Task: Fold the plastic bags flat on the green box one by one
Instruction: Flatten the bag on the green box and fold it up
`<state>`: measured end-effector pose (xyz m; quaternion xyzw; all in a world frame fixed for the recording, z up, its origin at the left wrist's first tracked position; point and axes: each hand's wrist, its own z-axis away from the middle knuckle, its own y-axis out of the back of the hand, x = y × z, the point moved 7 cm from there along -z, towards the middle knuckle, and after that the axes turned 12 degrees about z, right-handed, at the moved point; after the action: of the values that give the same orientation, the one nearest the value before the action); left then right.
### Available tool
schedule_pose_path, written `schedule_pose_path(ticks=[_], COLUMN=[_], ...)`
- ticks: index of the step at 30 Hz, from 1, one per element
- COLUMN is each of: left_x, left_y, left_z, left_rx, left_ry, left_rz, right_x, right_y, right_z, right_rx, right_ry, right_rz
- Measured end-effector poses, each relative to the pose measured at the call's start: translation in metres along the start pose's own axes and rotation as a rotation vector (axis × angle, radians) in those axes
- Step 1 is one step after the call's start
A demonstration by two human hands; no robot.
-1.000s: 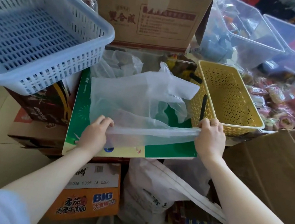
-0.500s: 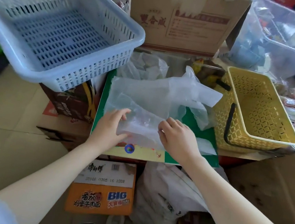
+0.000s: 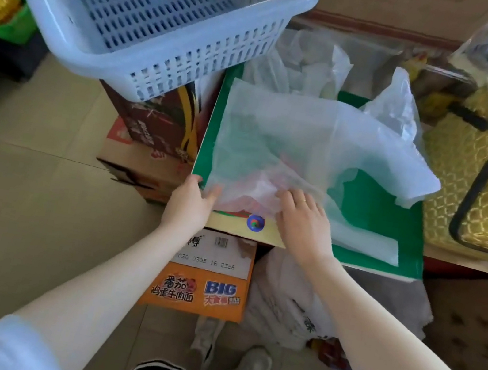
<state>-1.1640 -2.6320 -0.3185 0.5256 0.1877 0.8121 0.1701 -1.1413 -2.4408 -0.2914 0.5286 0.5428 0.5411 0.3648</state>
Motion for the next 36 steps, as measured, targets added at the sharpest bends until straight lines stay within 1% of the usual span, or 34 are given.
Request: schedule_pose_path(ticks=[1, 2, 3, 6, 7, 9, 12, 15, 16, 19, 21, 24, 27, 29, 31, 34, 36], left_x=[0.002, 0.003, 0.002, -0.002, -0.003, -0.007, -0.013, -0.013, -0.012, -0.014, -0.016, -0.018, -0.014, -0.008, -0.001, 0.010, 0.017], left_y=[-0.003, -0.005, -0.007, -0.007, -0.006, -0.005, -0.008, -0.010, -0.012, -0.023, -0.026, -0.026, -0.031, -0.035, -0.040, -0.046, -0.043], left_z=[0.001, 0.001, 0.001, 0.002, 0.003, 0.004, 0.009, 0.013, 0.014, 0.021, 0.021, 0.017, 0.019, 0.021, 0.022, 0.024, 0.022], left_rx=[-0.013, -0.024, -0.036, -0.085, -0.093, -0.095, -0.068, -0.043, -0.056, -0.102, -0.078, -0.035, -0.048, -0.083, -0.119, -0.175, -0.195], left_ry=[0.024, 0.053, 0.100, 0.301, 0.343, 0.399, 0.496, 0.542, 0.554, 0.595, 0.607, 0.622, 0.633, 0.616, 0.585, 0.524, 0.471], left_rz=[0.028, 0.108, 0.238, 0.721, 0.823, 0.897, 1.037, 1.314, 1.348, 1.265, 1.267, 1.326, 1.457, 1.539, 1.590, 1.618, 1.623], right_x=[0.003, 0.005, 0.008, 0.016, 0.017, 0.015, 0.008, -0.001, -0.004, -0.018, -0.025, -0.028, -0.023, -0.023, -0.028, -0.035, -0.031], right_y=[0.002, 0.003, 0.004, 0.009, 0.009, 0.006, 0.006, 0.015, 0.018, 0.015, 0.007, 0.002, 0.004, 0.004, 0.006, 0.013, 0.020], right_z=[-0.001, -0.003, -0.004, 0.003, 0.008, 0.020, 0.027, 0.026, 0.026, 0.032, 0.039, 0.043, 0.043, 0.042, 0.038, 0.031, 0.031], right_rx=[0.023, 0.048, 0.070, 0.109, 0.105, 0.085, 0.060, 0.077, 0.094, 0.086, 0.021, -0.021, -0.024, -0.058, -0.047, 0.043, 0.117], right_ry=[0.000, 0.014, 0.036, 0.149, 0.190, 0.243, 0.190, 0.133, 0.131, 0.202, 0.260, 0.266, 0.188, 0.096, 0.021, -0.074, -0.093], right_rz=[-0.013, -0.011, 0.008, 0.126, 0.154, 0.163, -0.004, -0.114, -0.113, -0.084, -0.095, -0.093, -0.110, -0.062, -0.021, 0.023, 0.083])
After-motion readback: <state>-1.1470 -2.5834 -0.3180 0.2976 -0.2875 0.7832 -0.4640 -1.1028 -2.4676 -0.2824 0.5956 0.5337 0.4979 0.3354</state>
